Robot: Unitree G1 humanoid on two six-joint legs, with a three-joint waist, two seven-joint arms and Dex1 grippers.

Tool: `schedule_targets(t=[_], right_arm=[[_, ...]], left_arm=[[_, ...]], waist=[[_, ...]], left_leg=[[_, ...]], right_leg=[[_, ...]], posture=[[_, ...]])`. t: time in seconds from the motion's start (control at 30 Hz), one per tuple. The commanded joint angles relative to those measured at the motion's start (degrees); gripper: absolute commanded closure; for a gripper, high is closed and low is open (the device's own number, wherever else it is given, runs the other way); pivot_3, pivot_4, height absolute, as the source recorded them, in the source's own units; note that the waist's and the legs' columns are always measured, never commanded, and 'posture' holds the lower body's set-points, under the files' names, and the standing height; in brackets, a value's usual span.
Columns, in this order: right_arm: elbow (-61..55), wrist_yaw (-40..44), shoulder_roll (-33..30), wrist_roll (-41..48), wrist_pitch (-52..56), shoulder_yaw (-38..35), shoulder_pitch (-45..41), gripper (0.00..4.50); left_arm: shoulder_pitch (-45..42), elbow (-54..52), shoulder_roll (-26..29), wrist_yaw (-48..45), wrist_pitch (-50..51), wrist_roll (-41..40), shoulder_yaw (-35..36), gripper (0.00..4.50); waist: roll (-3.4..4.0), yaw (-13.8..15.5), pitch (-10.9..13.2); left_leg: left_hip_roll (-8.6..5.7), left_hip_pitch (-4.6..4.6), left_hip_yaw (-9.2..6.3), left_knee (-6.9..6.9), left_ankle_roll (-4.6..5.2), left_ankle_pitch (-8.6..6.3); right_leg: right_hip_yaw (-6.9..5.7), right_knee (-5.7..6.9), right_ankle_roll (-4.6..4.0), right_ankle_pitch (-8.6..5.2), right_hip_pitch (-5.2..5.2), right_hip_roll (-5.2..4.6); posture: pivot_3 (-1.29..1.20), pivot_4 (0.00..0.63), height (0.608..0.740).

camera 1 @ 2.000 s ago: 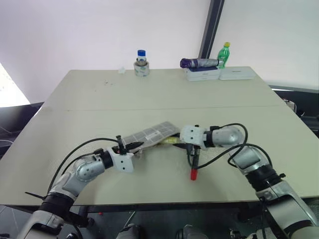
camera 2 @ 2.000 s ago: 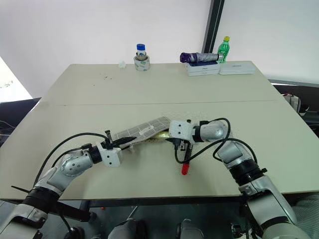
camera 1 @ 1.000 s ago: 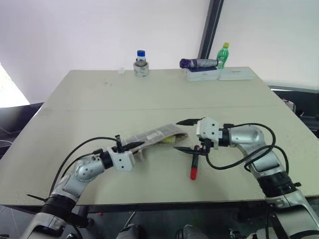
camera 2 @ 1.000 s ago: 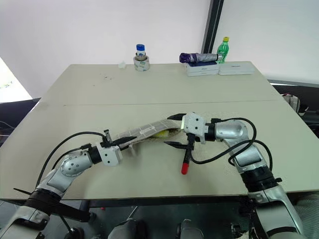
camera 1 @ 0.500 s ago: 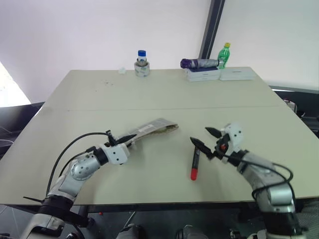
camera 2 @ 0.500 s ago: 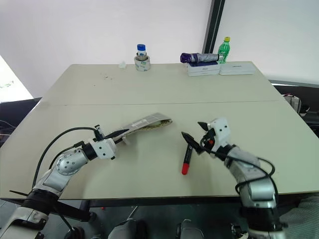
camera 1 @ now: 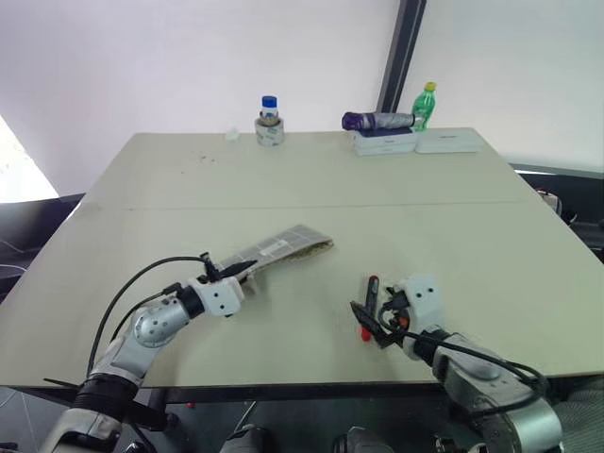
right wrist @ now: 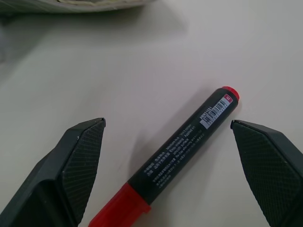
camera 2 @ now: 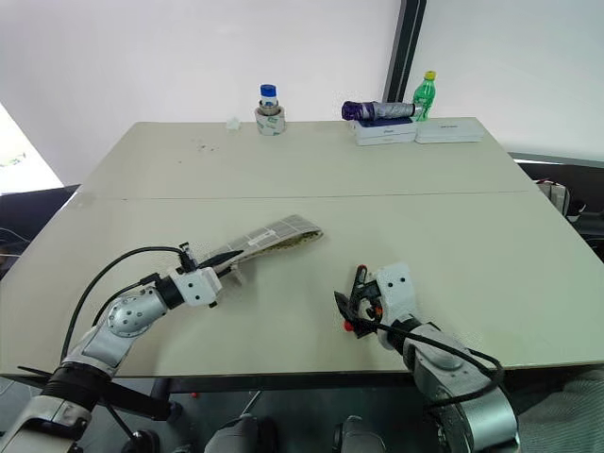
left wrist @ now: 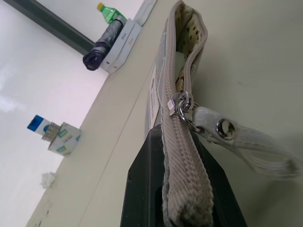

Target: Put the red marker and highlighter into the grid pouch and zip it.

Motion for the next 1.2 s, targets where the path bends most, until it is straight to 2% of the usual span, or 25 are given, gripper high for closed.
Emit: schedule_targets(t=[0.03,0.27,0.47,0.57,0.77,0.9,1.0,1.1,1.2], right_arm=[[-1.78,-0.63,-0.2,1.03,4.06,-0.02,-2.29,0.1],[-0.43,-2.02,0.42,0.55,10.43,1.73,-5.36,0.1],[5.7,-1.12,-0.91,-2.16,8.3,6.33,-7.87,0.1],[8.31,-1.95,-0.79,-4.32,4.69,7.16,-7.73,0.97],[11.22,-0.13,-3.01,-7.81,-0.89,9.76,-8.07,4.06],[13.41,2.74,-4.94,-8.49,-5.31,8.52,-10.08,4.18],[15.11,8.65,-8.9,-9.23,-14.56,7.82,-13.16,4.18],[16.57,14.9,-14.48,-12.04,-21.69,10.73,-16.5,4.18],[18.44,17.67,-15.4,-13.59,-25.01,12.9,-19.32,4.18]], left_arm=[[-0.94,0.05,0.13,0.87,-0.91,0.07,0.48,4.5],[-0.34,-0.51,0.15,1.54,-0.37,0.15,1.15,4.5],[-0.32,-0.5,0.1,2.17,-0.54,0.58,0.72,4.5],[-0.19,-0.81,0.1,2.33,-0.14,0.53,0.97,4.5],[0.08,-1.25,0.45,2.35,-0.06,0.55,1.11,4.5],[0.05,-1.39,0.19,2.29,-0.05,0.54,0.87,4.5],[-0.09,-1.2,-0.05,2.11,-0.23,0.73,0.44,4.5],[-0.44,-1.01,-0.4,1.55,-0.4,0.37,0.0,4.5],[-0.96,-1.06,-0.91,1.28,-0.23,0.48,-0.38,4.5]], waist=[[0.0,0.01,0.0],[0.0,0.01,0.0],[-0.07,-0.18,-0.05],[-0.2,-0.2,-0.12],[-0.33,-0.22,-0.2],[-0.37,-0.21,-0.23],[-0.33,-0.09,-0.2],[-0.33,-0.11,-0.18],[-0.33,-0.14,-0.18]], left_leg=[[0.0,0.0,0.0,0.0,0.0,0.0],[0.0,0.0,-0.01,-0.03,0.0,0.0],[0.0,0.0,0.0,-0.03,0.0,0.0],[0.01,0.01,0.0,-0.04,0.0,0.0],[0.02,0.02,0.0,-0.04,0.0,0.0],[0.02,0.03,0.0,-0.03,-0.01,0.0],[0.01,0.02,0.01,-0.02,0.0,0.0],[-0.01,-0.02,0.04,-0.03,0.01,-0.01],[0.02,-0.01,0.05,-0.08,0.01,0.0]], right_leg=[[0.0,0.0,0.0,0.0,0.0,0.0],[-0.01,0.0,0.01,0.0,-0.01,0.0],[-0.01,-0.01,0.01,0.0,-0.01,0.01],[-0.01,-0.01,0.01,0.0,0.0,0.01],[-0.02,-0.01,0.01,0.0,0.01,0.02],[-0.02,-0.01,0.01,0.0,0.02,0.02],[-0.02,-0.02,0.01,0.0,0.0,0.0],[-0.01,-0.03,0.01,0.0,-0.05,-0.02],[-0.01,-0.03,0.02,-0.01,-0.07,0.02]], posture=[[0.0,0.15,0.74],[0.0,0.15,0.74],[0.0,0.15,0.74],[0.0,0.15,0.74],[0.0,0.15,0.74],[0.0,0.15,0.74],[0.0,0.15,0.74],[0.0,0.15,0.74],[0.0,0.15,0.74]])
